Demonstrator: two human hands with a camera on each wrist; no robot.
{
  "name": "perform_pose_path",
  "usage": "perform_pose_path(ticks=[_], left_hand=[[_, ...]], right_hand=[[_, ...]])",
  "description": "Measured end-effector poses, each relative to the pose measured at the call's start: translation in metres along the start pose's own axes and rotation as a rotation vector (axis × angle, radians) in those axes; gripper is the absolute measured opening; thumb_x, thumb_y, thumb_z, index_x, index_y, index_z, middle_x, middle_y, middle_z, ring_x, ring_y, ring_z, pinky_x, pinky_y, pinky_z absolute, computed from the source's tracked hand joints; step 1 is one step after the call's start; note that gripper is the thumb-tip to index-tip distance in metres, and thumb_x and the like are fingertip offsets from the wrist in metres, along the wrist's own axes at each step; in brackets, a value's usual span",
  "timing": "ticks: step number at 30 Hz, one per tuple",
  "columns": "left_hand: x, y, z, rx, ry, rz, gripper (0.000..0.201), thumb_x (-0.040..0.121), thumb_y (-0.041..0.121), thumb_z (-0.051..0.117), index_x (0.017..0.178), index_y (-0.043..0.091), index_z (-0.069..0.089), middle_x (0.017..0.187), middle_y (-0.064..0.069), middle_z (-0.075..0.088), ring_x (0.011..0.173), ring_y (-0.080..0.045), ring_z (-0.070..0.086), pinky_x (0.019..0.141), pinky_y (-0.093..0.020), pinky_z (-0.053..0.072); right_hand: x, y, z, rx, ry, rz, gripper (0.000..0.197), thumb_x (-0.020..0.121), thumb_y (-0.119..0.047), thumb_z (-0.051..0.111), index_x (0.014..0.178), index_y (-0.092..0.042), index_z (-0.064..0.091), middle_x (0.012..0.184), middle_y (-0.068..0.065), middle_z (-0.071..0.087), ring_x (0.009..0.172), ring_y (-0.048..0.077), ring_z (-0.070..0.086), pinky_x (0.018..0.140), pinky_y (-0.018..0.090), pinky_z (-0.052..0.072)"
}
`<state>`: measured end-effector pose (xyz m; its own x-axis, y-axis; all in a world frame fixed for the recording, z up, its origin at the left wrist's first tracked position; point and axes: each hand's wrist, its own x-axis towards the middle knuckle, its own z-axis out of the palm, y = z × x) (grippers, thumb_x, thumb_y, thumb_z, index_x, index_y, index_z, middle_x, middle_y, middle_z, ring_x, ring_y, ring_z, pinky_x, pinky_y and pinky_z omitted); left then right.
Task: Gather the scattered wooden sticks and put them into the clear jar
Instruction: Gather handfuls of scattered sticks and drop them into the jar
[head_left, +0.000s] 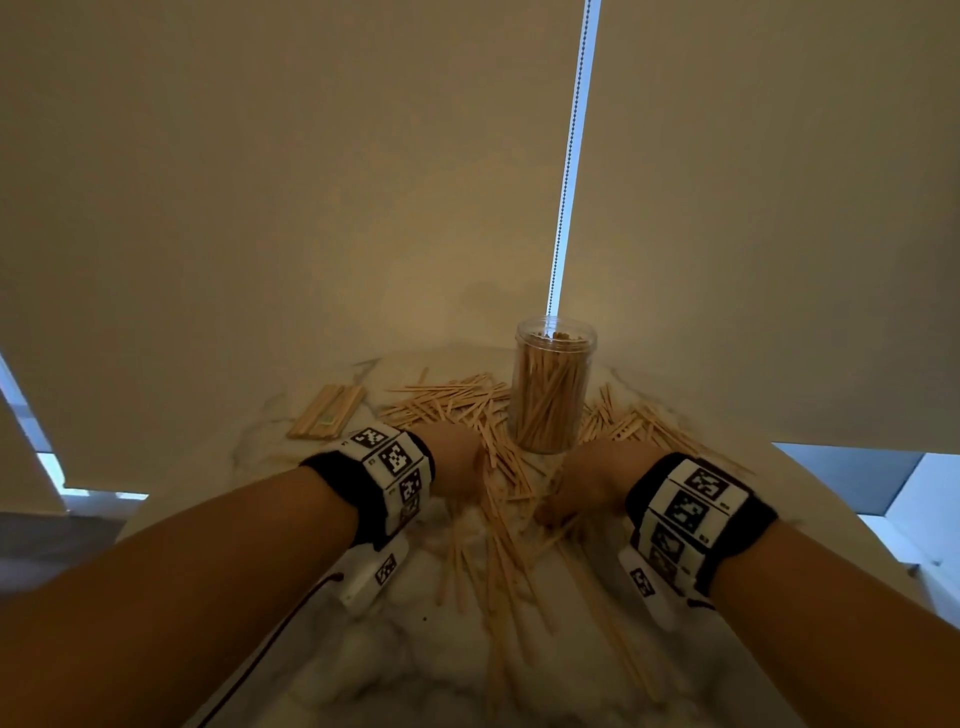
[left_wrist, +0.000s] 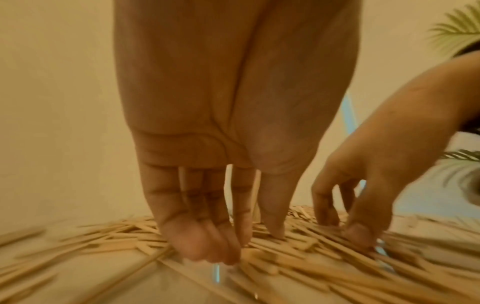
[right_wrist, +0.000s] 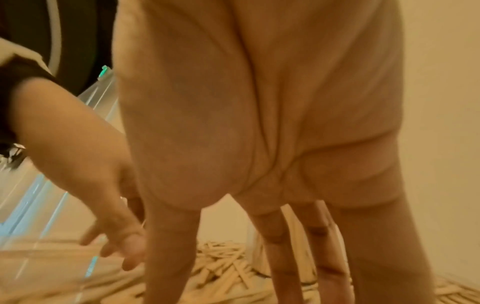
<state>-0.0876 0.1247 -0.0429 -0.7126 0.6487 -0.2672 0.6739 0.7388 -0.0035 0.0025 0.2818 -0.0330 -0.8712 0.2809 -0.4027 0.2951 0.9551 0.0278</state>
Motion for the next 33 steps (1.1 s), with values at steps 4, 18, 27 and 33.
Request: perform_pose_path(ticks=[4,18,27,33], left_hand=[[0.020,-0.021,-0.010,-0.012,0.149,-0.196,0.044,0.099,0.051,0.049,0.088,0.009,0.058,0.073,-0.002,0.053,0.082,-0.023,0.059,0.064,-0.029,0.044],[0.105,-0.002,0.005,0.209,-0.007,-0.141,0.046,0.084,0.065,0.066,0.084,0.020,0.057,0.068,0.000,0.052,0.064,-0.018,0.054,0.072,-0.034,0.055],[0.116,-0.029,0.009,0.186,-0.081,-0.279,0.065,0.054,0.075,0.081,0.095,0.024,0.073,0.073,0.003,0.066,0.072,-0.019,0.066,0.074,-0.037,0.061],[0.104,-0.049,0.020,0.121,-0.035,-0.293,0.079,0.051,0.071,0.084,0.113,0.023,0.071,0.086,0.009,0.068,0.082,-0.018,0.067,0.079,-0.037,0.059]], right_hand=[[0.005,-0.001,-0.003,0.006,0.119,0.031,0.055,0.092,-0.059,0.052,0.120,-0.013,0.065,0.112,0.005,0.066,0.102,0.022,0.062,0.084,0.032,0.050],[0.042,0.010,-0.002,-0.085,0.126,0.056,0.064,0.088,-0.062,0.059,0.130,-0.014,0.057,0.126,0.005,0.062,0.115,0.027,0.059,0.096,0.035,0.049],[0.012,-0.027,-0.017,0.035,-0.007,0.039,0.073,0.096,-0.059,0.046,0.144,-0.004,0.044,0.145,0.013,0.048,0.131,0.029,0.048,0.104,0.036,0.040],[-0.005,-0.040,-0.010,-0.031,-0.048,0.017,0.065,0.093,-0.053,0.058,0.139,-0.008,0.051,0.138,0.008,0.055,0.127,0.028,0.052,0.104,0.038,0.045]])
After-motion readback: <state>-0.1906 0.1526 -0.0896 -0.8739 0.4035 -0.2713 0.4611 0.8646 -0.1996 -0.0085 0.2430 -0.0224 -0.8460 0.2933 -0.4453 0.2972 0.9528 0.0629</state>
